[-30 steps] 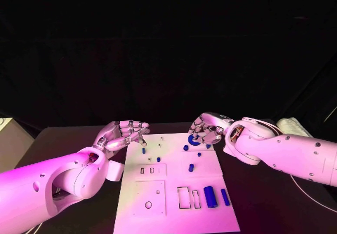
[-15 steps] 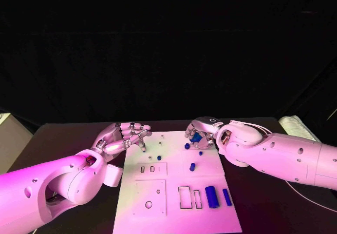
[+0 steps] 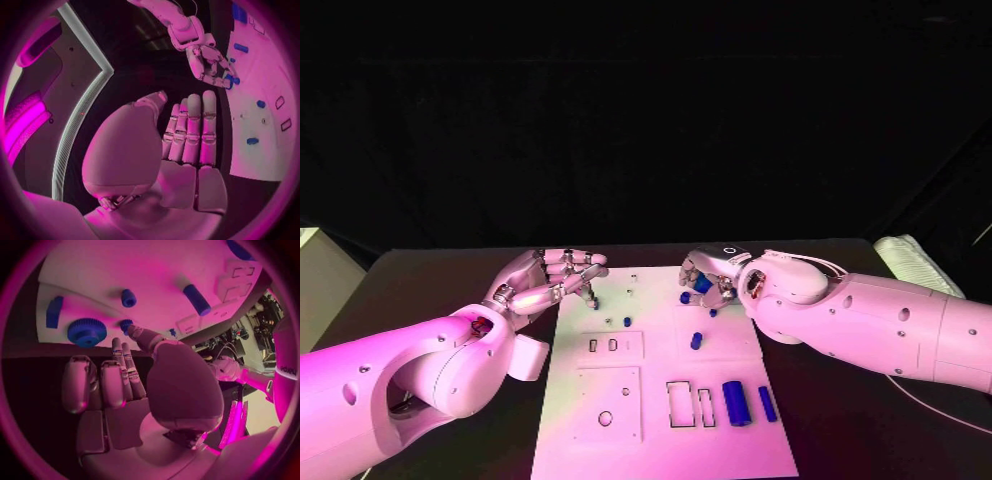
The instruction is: Assemble the parts on the task board
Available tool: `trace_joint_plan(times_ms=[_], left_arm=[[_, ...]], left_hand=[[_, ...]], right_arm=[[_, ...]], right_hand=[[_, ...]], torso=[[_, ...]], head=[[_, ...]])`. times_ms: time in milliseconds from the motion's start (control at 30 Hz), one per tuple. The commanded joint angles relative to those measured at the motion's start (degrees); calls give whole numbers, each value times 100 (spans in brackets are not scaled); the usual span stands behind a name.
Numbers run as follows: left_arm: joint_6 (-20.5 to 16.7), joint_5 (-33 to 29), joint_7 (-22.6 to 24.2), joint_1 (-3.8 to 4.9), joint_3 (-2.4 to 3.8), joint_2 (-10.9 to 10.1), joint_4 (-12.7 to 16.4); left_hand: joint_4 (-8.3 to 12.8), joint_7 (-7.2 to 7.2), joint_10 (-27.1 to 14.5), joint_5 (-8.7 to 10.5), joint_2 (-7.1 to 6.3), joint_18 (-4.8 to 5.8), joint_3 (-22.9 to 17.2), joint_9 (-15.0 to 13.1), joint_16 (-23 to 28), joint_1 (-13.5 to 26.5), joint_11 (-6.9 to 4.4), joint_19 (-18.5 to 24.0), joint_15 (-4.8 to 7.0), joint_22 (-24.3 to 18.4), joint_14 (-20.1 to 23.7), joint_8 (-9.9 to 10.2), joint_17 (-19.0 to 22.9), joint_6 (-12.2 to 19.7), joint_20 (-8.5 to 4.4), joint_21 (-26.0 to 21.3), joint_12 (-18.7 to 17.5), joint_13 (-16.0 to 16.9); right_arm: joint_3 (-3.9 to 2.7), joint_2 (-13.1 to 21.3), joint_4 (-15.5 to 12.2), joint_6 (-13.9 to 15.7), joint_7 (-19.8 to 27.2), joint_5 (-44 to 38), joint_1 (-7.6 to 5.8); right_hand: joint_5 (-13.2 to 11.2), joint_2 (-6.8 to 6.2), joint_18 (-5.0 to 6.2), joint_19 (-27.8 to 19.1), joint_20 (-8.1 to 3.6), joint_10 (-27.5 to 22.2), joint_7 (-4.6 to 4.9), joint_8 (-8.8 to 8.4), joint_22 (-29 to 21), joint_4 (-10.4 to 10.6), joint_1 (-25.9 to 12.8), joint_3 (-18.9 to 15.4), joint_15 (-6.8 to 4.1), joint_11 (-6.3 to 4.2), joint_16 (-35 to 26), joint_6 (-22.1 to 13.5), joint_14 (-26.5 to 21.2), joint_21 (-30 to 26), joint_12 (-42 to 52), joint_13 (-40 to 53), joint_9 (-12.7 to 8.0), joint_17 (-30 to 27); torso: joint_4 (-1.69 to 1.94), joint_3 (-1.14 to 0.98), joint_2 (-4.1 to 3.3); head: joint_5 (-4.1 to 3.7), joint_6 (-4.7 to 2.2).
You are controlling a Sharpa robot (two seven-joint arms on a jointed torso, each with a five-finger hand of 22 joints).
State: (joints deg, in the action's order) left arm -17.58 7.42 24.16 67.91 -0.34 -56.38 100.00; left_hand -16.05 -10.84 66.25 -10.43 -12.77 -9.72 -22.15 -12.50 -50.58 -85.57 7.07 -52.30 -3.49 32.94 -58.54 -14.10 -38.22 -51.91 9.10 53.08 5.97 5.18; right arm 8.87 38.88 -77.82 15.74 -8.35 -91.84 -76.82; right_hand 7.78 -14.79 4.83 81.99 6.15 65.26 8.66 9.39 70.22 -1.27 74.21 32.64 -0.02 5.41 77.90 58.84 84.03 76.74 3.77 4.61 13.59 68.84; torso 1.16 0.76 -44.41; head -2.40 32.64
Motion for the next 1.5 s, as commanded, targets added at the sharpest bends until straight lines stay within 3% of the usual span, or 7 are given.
trace_joint_plan(times_ms=[33, 567, 833, 1167, 1500], left_arm=[[127, 24, 6, 16, 6, 0, 25], [154, 29, -37, 39, 7, -21, 29], [164, 36, -57, 47, 7, -26, 27], [168, 43, -82, 51, 7, -28, 13], [175, 46, -106, 55, 7, -35, -17]], left_hand=[[-7, -10, -29, 30, -9, -68, -17, -10, -25, 58, 22, 44, -4, 5, 46, -13, -9, 32, 1, 19, -37, 7], [-7, -11, -35, 28, -7, -68, -21, -14, -33, 64, 24, 58, -6, 26, 56, -13, -8, 36, 3, 48, -38, 9], [-7, -11, -35, 28, -7, -68, -21, -14, -33, 64, 24, 58, -6, 26, 56, -13, -8, 36, 3, 48, -38, 9], [15, -10, -38, 25, 10, -70, -52, -24, -48, 35, 23, 91, -4, 68, 72, -18, -5, 39, 5, 108, -37, 14], [32, -12, -43, 25, 11, -71, -70, -29, -57, 13, 24, 110, -3, 91, 79, -19, -3, 44, 6, 139, -37, 16]], right_arm=[[0, -22, 19, -154, -129, -199, 5], [7, -117, 125, -287, -123, -172, 53], [7, -144, 136, -256, -78, -102, 57], [7, -154, 112, 129, -111, 57, 58], [-12, -203, 39, 568, -452, 191, 35]], right_hand=[[43, 47, -100, 70, -1, -5, -4, 30, 45, 26, 6, -3, 47, -5, 43, 29, 257, 41, 45, 9, 11, 18], [97, 140, -169, 208, -20, 182, -34, 112, 435, 93, -15, 109, 22, -46, 183, 154, 268, 313, 125, 47, 100, 139], [93, 246, -179, 222, -40, 303, -79, 190, 510, 154, -42, 197, -9, -85, 223, 261, 260, 363, 147, 57, 177, 145], [93, 427, -244, 346, -92, 520, -146, 328, 852, 175, -19, 302, -68, -156, 244, 396, 245, 591, 149, 98, 327, 110], [89, 455, -264, 385, -102, 572, -153, 366, 955, 191, -48, 323, -76, -167, 238, 416, 239, 660, 143, 112, 376, 80]], torso=[[14, 1, -18], [16, 12, -51], [18, 16, -67], [24, 22, -74], [29, 37, -73]], head=[[-12, -8], [-2, -4], [-5, -12], [-4, -29], [-4, -84]])
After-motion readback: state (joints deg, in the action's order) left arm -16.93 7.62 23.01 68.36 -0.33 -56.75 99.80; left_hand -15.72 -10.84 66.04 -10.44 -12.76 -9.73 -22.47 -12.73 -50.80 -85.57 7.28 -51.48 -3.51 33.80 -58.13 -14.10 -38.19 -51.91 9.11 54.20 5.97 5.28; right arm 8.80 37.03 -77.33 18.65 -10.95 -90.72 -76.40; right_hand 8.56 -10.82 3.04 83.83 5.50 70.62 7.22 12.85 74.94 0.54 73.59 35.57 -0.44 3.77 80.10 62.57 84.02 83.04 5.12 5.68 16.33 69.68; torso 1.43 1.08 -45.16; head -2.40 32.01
